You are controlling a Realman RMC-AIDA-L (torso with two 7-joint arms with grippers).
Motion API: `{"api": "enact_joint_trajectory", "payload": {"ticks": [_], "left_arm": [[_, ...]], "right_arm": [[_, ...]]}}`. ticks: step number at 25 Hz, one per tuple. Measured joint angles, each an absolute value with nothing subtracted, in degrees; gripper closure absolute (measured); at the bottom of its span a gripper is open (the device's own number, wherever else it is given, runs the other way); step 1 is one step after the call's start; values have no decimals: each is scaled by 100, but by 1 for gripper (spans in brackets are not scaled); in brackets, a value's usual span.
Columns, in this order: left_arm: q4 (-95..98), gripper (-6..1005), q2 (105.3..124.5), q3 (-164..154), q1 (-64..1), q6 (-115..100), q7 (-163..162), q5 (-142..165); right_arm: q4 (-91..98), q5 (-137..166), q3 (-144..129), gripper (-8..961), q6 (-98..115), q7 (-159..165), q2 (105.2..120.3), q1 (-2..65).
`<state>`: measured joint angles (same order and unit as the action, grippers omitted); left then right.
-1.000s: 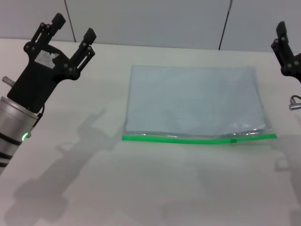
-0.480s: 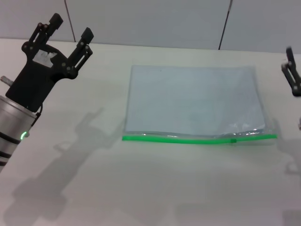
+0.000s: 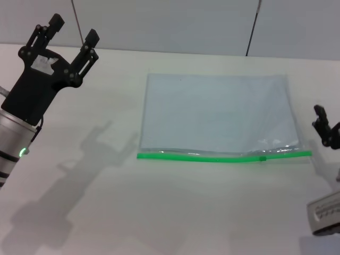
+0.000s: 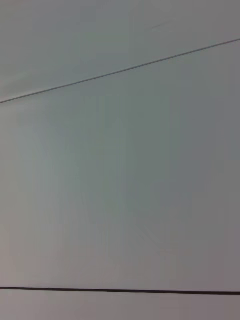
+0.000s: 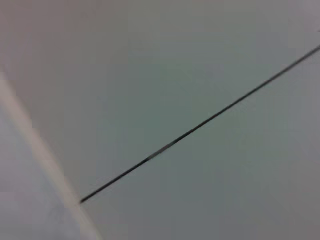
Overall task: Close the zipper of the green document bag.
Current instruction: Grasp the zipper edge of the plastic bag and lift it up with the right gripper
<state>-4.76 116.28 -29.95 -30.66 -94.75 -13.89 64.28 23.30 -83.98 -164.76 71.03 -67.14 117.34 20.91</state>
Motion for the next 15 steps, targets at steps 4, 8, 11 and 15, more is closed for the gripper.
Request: {"api": "enact_joint_trajectory", "payload": {"ticks": [4,8,11,15], "left_arm": [[-474,283,11628,-2997,-3066,-9478,-1389,6425],[-474,286,11628,-2997,-3067,-9489,-1383,6424],[-474,288,11628,-2997,-3067,-9487,-1387,6424],[-474,291,11628,-2997,-3067,-9479,-1389,6424]], "right_arm": [[2302,-8461,-16459,104,6801,-7054,11734,2079],[2173,-8566,-16457,104,6463,-7267,11733,2077],[2113,-8644,-16435,104,6239,-7310,11729,2075],[2110,-8704,-16469,105,6074,-7319,11729,2078]]}}
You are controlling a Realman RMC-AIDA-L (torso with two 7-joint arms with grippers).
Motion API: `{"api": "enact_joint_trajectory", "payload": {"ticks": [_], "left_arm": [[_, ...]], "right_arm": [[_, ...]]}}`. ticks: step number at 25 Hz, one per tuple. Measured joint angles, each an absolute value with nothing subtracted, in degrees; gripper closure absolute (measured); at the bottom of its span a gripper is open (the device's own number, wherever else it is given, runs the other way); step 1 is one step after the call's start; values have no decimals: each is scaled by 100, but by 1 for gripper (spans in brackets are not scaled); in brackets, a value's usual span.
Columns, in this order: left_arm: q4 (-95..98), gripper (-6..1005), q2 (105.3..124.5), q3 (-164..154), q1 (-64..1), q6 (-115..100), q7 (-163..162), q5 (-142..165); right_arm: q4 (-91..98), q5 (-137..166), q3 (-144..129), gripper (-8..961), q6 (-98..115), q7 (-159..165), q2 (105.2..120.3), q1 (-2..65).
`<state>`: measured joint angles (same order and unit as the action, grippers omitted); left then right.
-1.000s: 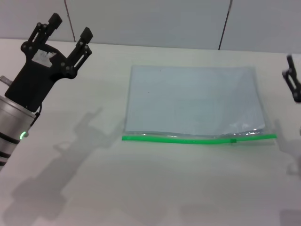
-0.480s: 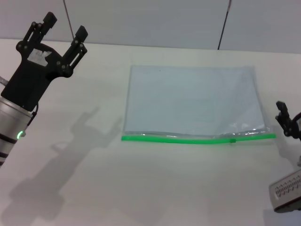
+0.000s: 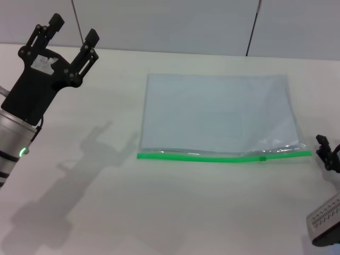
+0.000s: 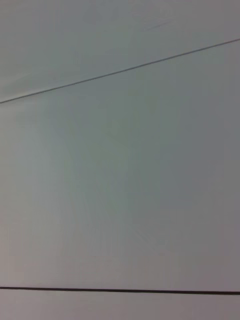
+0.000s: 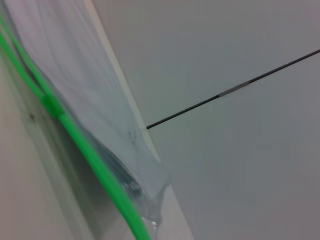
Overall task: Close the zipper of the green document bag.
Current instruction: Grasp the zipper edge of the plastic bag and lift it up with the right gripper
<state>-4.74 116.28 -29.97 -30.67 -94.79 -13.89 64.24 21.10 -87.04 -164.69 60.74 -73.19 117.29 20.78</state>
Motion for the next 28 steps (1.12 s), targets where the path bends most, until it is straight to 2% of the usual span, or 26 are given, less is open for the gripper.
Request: {"api": "enact_joint_trajectory", "payload": {"ticks": [28], "left_arm": [[-474,313,11628,-2997,-3070,-9473,-1388,6424]], "right_arm": [[2768,-8112,-16479,106,5610,-8051,11733,2314]]}}
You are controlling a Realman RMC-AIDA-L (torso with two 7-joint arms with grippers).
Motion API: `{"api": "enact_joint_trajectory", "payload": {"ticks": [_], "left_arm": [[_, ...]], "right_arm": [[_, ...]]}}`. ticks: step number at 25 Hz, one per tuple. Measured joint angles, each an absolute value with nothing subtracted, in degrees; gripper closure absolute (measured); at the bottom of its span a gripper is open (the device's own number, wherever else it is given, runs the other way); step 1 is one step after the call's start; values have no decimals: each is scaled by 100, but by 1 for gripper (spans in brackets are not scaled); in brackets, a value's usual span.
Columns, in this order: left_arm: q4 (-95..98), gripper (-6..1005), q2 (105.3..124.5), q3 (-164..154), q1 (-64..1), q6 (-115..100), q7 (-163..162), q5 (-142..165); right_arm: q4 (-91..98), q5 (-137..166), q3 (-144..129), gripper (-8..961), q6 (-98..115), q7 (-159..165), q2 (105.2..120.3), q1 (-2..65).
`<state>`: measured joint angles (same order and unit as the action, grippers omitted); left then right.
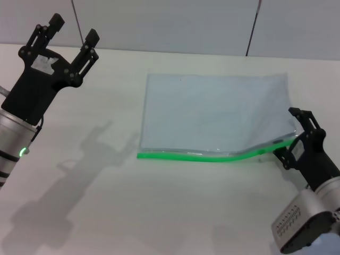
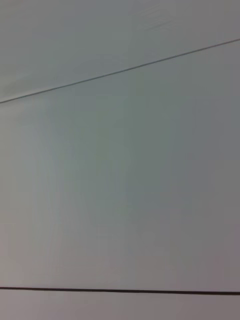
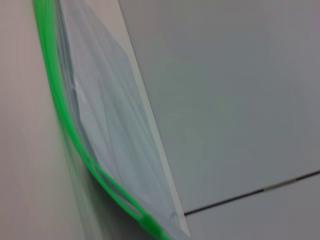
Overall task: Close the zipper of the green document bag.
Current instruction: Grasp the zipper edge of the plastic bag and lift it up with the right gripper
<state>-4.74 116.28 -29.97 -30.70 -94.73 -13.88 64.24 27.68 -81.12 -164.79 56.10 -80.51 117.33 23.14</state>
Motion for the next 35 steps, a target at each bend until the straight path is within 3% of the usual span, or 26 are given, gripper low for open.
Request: {"api": "enact_joint_trajectory", "payload": {"ticks": [6,14,25,30,35], "left_arm": [[-475,318,11628,-2997,-3076,-9468,-1388,6424],[-475,324,11637,-2997,-3085,-9465,-1388,6425],[-486,333,11637,-2997,-3094,-9462,-1388,6424],[-489,336,11631,-3014,-3093,-9421,-1386,6427],[-480,340,11628,-3066,-3114,-9202,-1344,6478]], "right_arm": [[2844,-8093,-16480,106,5418,-8132,11734,2470],[2868,-8093,-16479,245,5308,-8238,11733,2501],[3067,-8089,-16479,701,5307,-8566,11733,2529],[3173,-8084,-16480,829,5242,-8516,11730,2583],[3327,-8072,-16479,850,5185,-8468,11710,2640]]}}
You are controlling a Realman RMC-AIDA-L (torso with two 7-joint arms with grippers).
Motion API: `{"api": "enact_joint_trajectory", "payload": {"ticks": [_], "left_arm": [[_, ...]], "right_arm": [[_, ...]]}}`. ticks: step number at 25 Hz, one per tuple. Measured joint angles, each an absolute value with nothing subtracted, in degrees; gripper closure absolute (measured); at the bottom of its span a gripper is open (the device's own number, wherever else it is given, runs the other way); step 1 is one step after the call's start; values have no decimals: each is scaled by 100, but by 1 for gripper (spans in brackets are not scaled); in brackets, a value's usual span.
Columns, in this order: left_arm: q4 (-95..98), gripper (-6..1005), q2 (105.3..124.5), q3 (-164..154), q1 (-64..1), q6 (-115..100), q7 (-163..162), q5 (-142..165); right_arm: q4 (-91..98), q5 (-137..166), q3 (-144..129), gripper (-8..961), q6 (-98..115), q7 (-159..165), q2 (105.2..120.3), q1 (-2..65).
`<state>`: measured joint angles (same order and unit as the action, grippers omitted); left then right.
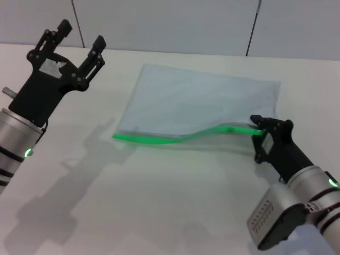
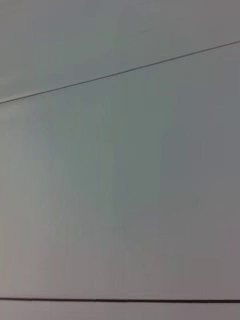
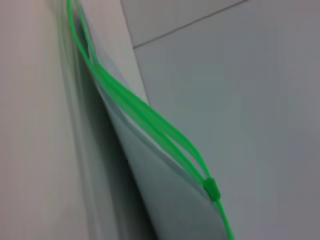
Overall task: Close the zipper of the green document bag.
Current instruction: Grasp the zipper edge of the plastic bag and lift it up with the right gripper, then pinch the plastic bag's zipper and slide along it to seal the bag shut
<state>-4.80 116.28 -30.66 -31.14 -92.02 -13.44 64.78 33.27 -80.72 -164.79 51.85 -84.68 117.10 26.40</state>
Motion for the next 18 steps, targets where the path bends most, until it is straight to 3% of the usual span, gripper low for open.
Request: {"api": "enact_joint_trajectory", "payload": {"ticks": [18], "left_arm": [[-516,354,11675,-3085,-3622,-7515,-204,8229]], "right_arm": [[3420,-7668,-16479,905,5004,-7568,11692,3172]]}}
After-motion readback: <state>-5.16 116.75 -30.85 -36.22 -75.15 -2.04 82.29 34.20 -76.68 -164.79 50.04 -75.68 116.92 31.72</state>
